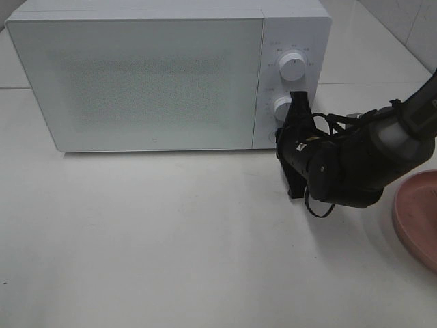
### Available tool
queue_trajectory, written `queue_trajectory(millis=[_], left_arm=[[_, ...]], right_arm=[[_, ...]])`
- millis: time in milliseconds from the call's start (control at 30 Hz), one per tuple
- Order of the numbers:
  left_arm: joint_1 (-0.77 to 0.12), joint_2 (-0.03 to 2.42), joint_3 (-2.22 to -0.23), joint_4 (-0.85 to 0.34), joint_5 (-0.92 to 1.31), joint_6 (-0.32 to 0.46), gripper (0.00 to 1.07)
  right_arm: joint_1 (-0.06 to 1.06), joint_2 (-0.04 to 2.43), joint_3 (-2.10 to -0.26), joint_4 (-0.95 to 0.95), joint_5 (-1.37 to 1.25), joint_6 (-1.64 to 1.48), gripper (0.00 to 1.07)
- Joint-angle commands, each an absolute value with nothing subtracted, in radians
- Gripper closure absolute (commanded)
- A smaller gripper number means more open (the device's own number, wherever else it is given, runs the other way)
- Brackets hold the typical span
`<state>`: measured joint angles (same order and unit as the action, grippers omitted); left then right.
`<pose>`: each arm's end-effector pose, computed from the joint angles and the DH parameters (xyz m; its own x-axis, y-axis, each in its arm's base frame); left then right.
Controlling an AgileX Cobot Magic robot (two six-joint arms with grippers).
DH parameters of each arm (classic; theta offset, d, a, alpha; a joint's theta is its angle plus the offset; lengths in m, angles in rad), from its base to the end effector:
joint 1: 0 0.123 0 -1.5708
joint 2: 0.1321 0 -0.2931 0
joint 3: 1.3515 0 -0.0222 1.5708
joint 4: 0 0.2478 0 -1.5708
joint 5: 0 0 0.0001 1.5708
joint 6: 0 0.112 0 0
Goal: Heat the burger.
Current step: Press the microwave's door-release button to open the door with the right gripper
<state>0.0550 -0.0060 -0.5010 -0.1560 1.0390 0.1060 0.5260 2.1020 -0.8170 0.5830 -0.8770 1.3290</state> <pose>0.0033 -0.0148 0.2697 -0.4229 0.0029 -0.9062 0.0777 0.9964 -0.0331 0.3563 0.1521 0.0907 -0.0637 0.9977 -0.0232 0.3596 0.0447 0.9320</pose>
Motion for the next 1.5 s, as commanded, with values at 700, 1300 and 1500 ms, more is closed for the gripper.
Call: queue_trajectory(millis=[700,1300,1500], left_arm=[[0.057,-0.028,-0.496,-0.161,1.028,0.101,0.07],[0.057,-0.028,-0.496,-0.161,1.028,0.101,0.07],[0.057,-0.028,-0.496,-0.161,1.028,0.101,0.07]], right_arm=[[0.501,2.110,-0.843,0.537,-0.942,1.334,1.07],[0.466,2.151,-0.991,0.580,-1.065,1.248,1.07],[0.466,2.160,-1.026,0.579,-1.079,1.221,1.07]])
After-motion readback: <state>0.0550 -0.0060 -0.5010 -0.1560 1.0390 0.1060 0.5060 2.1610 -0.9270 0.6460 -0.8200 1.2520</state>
